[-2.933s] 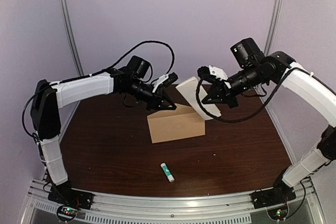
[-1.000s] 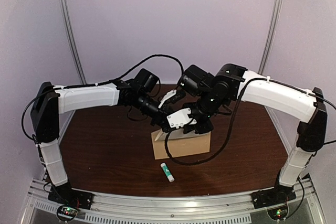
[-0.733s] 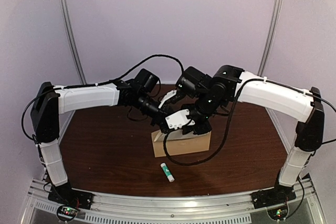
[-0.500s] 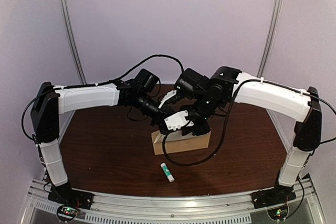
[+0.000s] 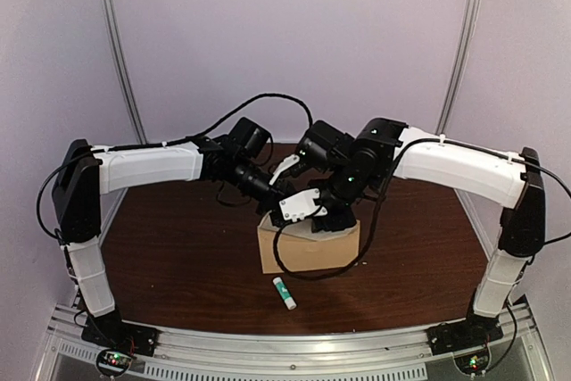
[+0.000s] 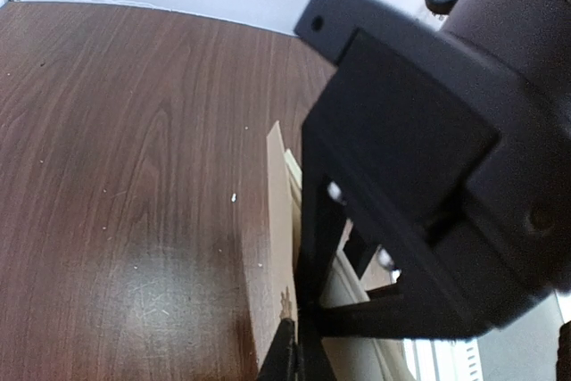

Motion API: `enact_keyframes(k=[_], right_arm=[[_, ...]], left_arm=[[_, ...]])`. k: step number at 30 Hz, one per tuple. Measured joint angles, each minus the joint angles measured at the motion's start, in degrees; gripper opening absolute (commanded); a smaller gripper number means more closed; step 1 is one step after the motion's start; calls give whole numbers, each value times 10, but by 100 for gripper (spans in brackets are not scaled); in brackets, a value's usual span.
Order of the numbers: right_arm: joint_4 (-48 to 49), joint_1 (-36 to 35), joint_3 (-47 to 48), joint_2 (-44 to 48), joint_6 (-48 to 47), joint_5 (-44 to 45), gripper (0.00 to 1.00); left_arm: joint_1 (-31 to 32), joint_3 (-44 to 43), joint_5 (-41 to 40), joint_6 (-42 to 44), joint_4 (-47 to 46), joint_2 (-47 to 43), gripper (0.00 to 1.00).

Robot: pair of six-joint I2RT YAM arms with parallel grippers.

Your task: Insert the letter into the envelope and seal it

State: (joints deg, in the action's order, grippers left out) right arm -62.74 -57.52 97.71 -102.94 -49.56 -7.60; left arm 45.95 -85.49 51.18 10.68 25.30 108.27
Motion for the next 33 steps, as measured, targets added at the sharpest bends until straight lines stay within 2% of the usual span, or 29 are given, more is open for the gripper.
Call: enact_keyframes(k=[13,22,27,33], right_arm=[[8,19,-15,33,27,-8,19],[14,22,-21,34,38,-18,0],[6,23,-17,33,37,-20,0],[-40,23,38,9,29,-11,0]], left_arm=[[0,0,0,0,0,0,0],[0,0,0,0,0,0,0],[0,0,0,0,0,0,0],[0,0,0,0,0,0,0]])
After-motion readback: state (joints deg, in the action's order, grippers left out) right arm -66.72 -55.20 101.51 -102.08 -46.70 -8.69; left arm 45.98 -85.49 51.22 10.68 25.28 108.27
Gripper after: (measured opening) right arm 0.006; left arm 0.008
